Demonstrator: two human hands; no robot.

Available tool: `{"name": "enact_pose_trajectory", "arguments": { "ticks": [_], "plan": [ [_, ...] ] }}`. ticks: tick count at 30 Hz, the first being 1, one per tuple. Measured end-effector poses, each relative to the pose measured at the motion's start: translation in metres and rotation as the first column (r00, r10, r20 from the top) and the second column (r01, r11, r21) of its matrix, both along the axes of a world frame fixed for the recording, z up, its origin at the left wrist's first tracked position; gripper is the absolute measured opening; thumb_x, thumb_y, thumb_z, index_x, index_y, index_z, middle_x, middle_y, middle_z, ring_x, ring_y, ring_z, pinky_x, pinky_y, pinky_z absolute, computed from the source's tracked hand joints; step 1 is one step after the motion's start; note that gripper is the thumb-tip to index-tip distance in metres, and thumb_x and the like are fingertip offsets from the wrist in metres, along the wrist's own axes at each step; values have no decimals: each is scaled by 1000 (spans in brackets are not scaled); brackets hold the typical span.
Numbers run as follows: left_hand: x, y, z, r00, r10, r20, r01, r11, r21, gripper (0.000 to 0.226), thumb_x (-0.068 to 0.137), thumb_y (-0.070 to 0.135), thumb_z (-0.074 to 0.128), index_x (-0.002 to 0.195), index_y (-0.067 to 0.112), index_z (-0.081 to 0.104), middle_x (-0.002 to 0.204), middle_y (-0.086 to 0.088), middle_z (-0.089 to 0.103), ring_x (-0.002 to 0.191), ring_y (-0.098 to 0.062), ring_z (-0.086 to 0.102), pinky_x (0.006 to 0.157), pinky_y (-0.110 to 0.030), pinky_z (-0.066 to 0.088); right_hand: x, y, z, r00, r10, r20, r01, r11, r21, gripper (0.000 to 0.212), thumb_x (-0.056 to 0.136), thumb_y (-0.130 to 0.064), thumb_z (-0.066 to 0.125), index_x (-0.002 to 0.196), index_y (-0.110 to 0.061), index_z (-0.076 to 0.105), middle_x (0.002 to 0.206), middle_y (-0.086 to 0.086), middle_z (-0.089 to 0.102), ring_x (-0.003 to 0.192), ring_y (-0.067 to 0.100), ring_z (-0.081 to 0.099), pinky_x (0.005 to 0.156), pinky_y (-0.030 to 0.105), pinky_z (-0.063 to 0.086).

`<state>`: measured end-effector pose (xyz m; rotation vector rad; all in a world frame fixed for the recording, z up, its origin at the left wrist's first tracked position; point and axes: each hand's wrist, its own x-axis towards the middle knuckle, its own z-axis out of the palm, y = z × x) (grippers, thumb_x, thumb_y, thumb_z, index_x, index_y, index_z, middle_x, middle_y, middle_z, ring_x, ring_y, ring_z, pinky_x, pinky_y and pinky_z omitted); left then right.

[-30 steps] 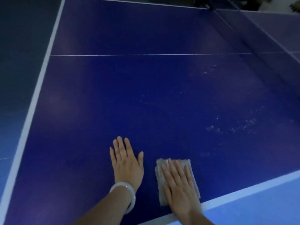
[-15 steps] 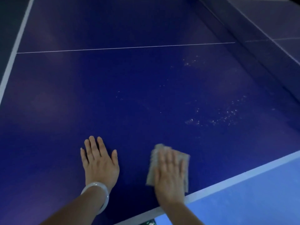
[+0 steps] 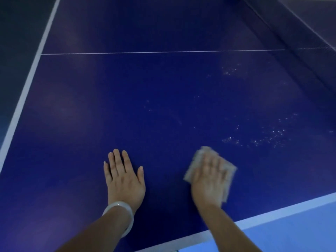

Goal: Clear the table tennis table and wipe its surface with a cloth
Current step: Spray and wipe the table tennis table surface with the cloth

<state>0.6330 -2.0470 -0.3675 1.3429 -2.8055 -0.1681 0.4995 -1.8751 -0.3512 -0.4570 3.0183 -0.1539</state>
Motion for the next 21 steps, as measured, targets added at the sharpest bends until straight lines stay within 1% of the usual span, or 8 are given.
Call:
{"name": "enact_pose_trajectory", "arguments": {
  "ticks": [3,5,9,11,13,16,19,21],
  "plan": [
    [1,1,1,1000,-4,1,4,1000,-2,73,97,48,18,151,-2,22,159,-22,17,149,-34,10,121,-51,7,17,-29,-5,858,512,36,-510,858,-53,58,103,-41,14,155,-28,-8,162,-4,-12,149,15,-16,121,45,-9],
    [0,0,0,1000,0,20,0,1000,-6,74,97,49,15,152,0,19,160,-21,14,149,-33,8,121,-50,7,-19,-22,-4,801,599,14,-598,801,-14,57,103,-41,14,156,-29,-3,164,-7,1,151,13,-7,121,45,-1],
    [-1,0,0,999,5,36,-5,1000,-2,74,97,51,8,153,3,14,161,-19,10,150,-32,3,122,-50,5,-92,28,-1,994,102,26,-102,995,-1,60,103,-37,22,156,-26,-4,164,0,3,151,20,0,121,51,6],
    [-1,1,1,999,5,37,-5,1000,-2,74,97,51,7,153,2,15,161,-20,11,150,-32,4,122,-50,5,-90,35,4,980,-155,124,161,986,-45,58,103,-42,13,156,-28,-5,165,1,-4,151,21,-6,121,53,-2],
    [0,1,3,1000,3,31,-3,1000,3,74,97,50,9,152,1,16,160,-21,12,150,-34,6,122,-50,5,-60,20,2,980,-178,92,182,983,-28,58,102,-40,11,156,-25,-4,165,3,-3,151,23,-4,120,53,0],
    [0,2,4,1000,2,24,-3,1000,17,71,100,48,12,153,1,15,160,-21,11,150,-34,5,122,-50,4,9,-8,-6,994,113,5,-113,993,-29,59,103,-36,15,157,-22,-3,164,5,3,151,24,1,121,52,5],
    [0,2,5,1000,1,27,-2,1000,23,72,99,48,15,153,0,15,160,-22,10,149,-34,5,121,-51,6,62,-1,-13,839,544,1,-544,838,-44,61,101,-38,25,157,-26,6,164,0,10,151,19,4,120,49,7],
    [0,2,4,999,4,32,-4,1000,21,72,99,48,15,153,1,14,160,-21,10,150,-34,4,122,-50,5,50,29,-13,752,659,16,-659,752,-4,62,99,-38,29,157,-28,9,163,-4,15,151,16,11,119,48,11]
  ]
}}
